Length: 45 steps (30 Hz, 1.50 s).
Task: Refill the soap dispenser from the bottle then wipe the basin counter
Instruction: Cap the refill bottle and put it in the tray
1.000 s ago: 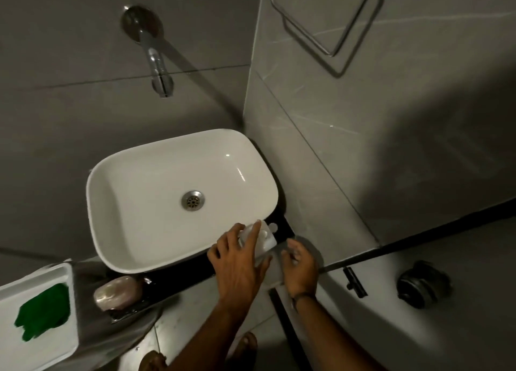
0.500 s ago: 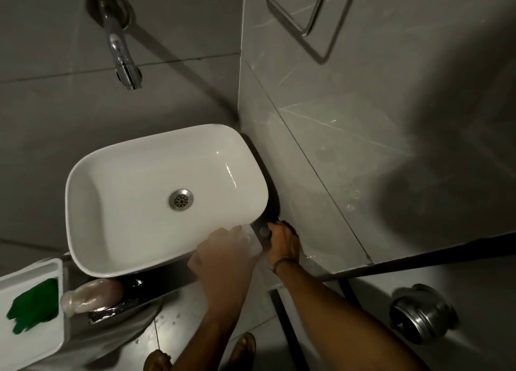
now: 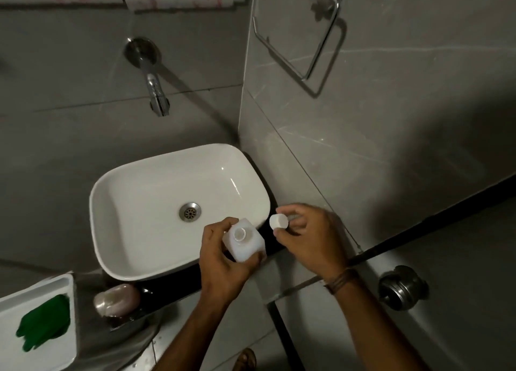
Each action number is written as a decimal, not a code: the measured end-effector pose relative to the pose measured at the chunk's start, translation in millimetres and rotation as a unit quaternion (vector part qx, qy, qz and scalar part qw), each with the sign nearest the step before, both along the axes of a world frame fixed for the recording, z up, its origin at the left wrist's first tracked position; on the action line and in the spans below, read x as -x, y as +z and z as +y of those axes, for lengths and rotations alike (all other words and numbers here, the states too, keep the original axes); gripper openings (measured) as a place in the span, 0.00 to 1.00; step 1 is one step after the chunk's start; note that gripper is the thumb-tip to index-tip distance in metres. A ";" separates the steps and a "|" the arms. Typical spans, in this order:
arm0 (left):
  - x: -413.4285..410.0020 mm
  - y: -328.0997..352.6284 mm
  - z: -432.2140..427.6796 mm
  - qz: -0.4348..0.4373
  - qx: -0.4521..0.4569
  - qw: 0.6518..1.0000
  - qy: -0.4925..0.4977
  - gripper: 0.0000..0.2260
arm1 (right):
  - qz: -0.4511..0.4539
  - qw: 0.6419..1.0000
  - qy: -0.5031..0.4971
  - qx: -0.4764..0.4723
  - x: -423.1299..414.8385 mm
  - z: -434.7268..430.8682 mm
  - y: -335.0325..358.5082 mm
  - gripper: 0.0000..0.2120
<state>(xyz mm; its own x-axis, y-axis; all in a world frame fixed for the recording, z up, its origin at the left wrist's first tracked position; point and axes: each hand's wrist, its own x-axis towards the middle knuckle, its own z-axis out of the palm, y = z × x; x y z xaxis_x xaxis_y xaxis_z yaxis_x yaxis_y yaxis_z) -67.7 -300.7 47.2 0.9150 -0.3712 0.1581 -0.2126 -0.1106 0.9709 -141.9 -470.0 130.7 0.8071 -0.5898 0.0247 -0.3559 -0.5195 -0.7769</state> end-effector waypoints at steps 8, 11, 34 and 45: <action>-28.7 81.9 58.0 -0.003 0.019 0.998 -0.055 0.34 | 0.071 0.940 0.280 0.183 -52.2 65.4 170.0 0.14; -35.1 106.3 79.6 -0.018 0.007 0.999 -0.049 0.34 | 0.117 0.905 0.318 0.256 -67.1 92.2 193.3 0.14; -54.4 142.1 169.7 0.011 0.043 0.999 0.007 0.38 | 0.166 0.835 0.366 0.376 -103.6 193.4 224.5 0.23; -57.9 150.3 175.3 0.046 0.035 0.998 0.006 0.37 | 0.171 0.821 0.369 0.400 -110.2 201.4 222.3 0.21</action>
